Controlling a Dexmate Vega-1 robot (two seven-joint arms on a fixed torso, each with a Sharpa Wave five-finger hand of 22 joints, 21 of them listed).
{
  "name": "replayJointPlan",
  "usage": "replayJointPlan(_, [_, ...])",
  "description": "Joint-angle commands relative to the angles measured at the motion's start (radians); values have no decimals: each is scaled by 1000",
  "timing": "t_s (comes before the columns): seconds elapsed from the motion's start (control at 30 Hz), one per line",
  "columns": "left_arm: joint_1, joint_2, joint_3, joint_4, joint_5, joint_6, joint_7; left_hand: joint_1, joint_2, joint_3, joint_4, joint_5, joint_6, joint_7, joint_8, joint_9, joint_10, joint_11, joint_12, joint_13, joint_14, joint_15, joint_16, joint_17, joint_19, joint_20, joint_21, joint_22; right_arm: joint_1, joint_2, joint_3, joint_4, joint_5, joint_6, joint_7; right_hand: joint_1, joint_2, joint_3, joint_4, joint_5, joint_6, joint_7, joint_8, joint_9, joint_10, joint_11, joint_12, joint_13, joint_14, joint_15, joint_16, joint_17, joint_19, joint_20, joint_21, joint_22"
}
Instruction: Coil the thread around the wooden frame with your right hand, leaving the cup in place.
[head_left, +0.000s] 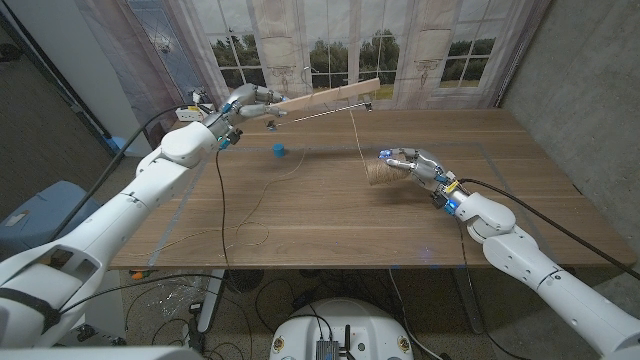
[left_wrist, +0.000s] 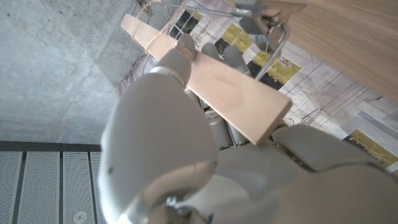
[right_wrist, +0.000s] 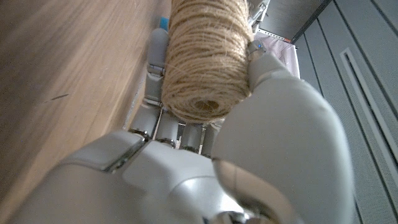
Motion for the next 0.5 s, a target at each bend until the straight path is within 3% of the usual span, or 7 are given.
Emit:
replayJointPlan(0.03, [1,13,14,-32,30,67,39,68,72,49,43,6,19,11,3,3,9,0,-4,3,92,-130,2,4,-9,-92,8,1,13,-8,9,-48,10,111,123,262,248,9,0,-2,3,-2,0,3,2,1,-3,6,258,-375,4,4,-82,-198,7,1])
replayJointPlan(0.5, [-18,65,57,-98,106,160,21,67,72,49,43,6,21,10,3,3,10,0,-5,2,95,-131,0,3,-10,-93,13,2,83,-35,-2,-114,-50,114,114,262,247,11,0,-3,3,-1,0,3,4,1,-6,7,258,-376,2,8,-88,-198,17,-3])
